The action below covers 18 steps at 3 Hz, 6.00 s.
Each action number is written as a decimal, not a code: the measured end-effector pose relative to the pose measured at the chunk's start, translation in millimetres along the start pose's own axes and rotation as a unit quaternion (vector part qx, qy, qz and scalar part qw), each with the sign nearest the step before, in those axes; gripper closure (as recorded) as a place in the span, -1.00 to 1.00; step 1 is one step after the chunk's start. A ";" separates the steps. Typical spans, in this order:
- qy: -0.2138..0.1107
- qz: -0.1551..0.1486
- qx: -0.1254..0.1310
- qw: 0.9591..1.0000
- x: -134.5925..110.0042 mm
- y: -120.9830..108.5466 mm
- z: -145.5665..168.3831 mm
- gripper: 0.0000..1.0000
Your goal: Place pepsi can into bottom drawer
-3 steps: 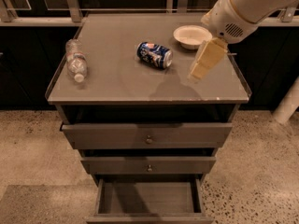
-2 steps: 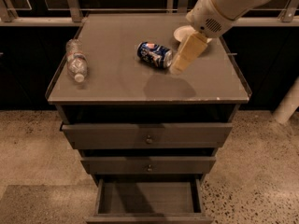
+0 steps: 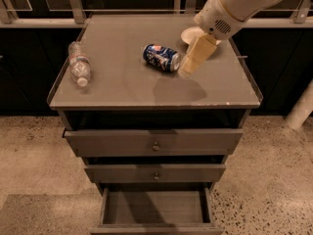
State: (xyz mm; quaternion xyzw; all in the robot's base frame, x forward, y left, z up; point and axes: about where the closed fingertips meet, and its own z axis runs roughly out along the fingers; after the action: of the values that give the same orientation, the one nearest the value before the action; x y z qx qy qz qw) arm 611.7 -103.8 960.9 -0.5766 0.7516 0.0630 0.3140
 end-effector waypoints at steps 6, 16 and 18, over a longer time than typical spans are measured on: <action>-0.041 0.052 -0.106 0.992 -2.1 -58.7 177.1 -0.67; -0.127 0.241 -0.297 0.915 82.1 121.8 51.1 1.00; -0.142 0.263 -0.276 0.914 87.0 135.2 51.4 1.00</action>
Offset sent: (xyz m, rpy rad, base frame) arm 0.1086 0.0631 -0.0559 0.1568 0.0639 0.1111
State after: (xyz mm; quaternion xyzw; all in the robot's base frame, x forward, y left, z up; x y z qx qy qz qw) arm 497.8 -108.1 836.6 -0.4067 0.7765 0.4293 0.2175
